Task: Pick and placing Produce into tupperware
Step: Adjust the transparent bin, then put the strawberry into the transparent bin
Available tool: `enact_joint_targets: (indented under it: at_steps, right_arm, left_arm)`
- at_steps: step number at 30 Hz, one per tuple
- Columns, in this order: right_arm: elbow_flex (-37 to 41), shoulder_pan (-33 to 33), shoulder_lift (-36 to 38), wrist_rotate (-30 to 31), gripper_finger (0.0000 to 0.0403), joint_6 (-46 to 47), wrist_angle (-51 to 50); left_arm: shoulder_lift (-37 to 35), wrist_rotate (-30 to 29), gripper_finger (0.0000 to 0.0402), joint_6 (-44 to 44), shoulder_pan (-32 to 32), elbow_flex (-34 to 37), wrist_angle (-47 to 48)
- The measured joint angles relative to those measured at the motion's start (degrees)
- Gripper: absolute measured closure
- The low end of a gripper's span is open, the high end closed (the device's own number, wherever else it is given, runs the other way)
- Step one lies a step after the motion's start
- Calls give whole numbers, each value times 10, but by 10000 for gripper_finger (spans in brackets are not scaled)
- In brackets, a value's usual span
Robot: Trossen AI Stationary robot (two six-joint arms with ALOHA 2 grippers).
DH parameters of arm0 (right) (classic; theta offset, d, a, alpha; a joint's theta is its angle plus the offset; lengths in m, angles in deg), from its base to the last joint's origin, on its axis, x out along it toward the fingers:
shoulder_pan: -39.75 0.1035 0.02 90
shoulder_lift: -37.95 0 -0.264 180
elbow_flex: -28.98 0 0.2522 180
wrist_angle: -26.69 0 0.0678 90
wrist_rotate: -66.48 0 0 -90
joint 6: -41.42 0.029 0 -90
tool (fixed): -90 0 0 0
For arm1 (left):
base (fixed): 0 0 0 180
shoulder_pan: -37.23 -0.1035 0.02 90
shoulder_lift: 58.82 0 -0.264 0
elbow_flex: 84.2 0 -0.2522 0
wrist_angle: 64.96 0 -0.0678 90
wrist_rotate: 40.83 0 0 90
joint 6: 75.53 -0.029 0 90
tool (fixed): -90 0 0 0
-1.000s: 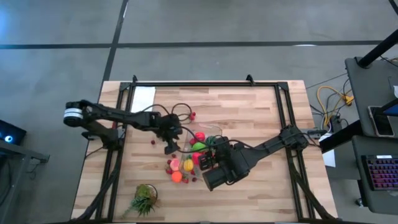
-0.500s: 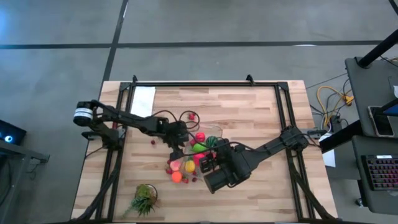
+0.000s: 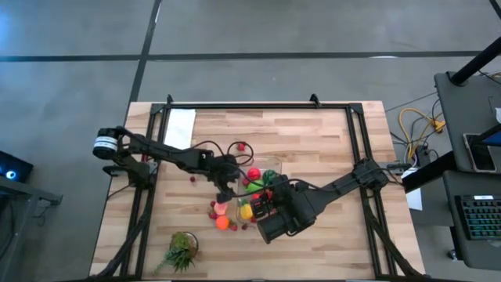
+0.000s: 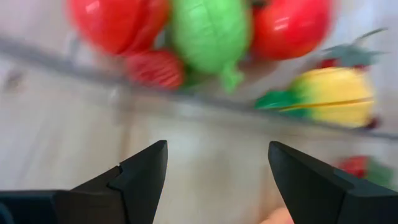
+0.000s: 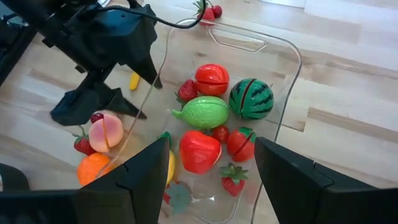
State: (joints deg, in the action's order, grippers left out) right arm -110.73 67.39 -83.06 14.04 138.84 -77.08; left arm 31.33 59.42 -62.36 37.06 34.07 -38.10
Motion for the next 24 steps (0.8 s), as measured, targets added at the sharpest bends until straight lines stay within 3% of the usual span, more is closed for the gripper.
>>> enact_joint_targets:
  at_steps: [16,24]
  right_arm:
    - [2,0,0,15,174,1,0]
    - [3,-2,0,15,174,-60,0]
  left_arm:
    - [1,-31,136,-1,-6,0,-75]
    - [-20,-175,136,-1,-26,0,75]
